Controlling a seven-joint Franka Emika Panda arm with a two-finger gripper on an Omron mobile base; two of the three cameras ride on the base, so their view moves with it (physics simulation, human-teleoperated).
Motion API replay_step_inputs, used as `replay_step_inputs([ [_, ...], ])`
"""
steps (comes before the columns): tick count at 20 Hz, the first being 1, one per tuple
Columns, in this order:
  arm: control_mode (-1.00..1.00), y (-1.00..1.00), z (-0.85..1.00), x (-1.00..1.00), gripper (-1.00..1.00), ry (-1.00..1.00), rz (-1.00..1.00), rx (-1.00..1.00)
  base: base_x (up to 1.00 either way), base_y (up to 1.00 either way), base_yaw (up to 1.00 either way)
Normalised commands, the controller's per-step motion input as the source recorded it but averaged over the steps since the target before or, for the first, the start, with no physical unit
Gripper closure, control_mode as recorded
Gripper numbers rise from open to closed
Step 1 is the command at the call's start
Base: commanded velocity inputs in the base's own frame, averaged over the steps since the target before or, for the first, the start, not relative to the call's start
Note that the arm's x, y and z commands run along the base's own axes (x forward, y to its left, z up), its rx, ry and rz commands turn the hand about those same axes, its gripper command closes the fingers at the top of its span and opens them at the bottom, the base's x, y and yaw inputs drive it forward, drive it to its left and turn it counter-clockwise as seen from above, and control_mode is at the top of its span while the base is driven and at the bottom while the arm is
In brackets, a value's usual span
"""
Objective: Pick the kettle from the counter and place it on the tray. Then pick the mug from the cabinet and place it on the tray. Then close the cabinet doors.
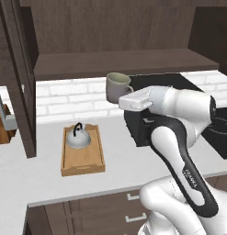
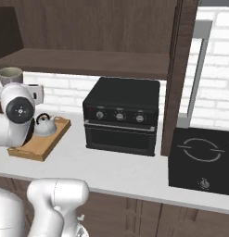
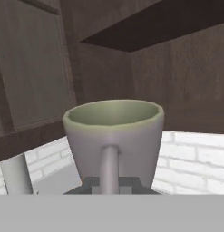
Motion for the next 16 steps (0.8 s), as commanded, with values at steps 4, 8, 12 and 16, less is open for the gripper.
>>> replay_step_inputs([
  [4, -1.00, -0.09, -0.47, -0.63, 1.00, -0.06, 0.00, 0.06, 0.00, 0.00, 0.00],
  [8, -1.00, 0.00, -0.62, -0.15, 1.00, 0.05, 0.00, 0.00, 0.00, 0.00, 0.00],
  [12, -1.00, 0.00, -0.59, 0.06, 1.00, 0.00, 0.00, 0.00, 0.00, 0.00, 0.00],
  [16, -1.00, 0.00, -0.61, 0.19, 1.00, 0.00, 0.04, -0.02, 0.00, 0.00, 0.00],
])
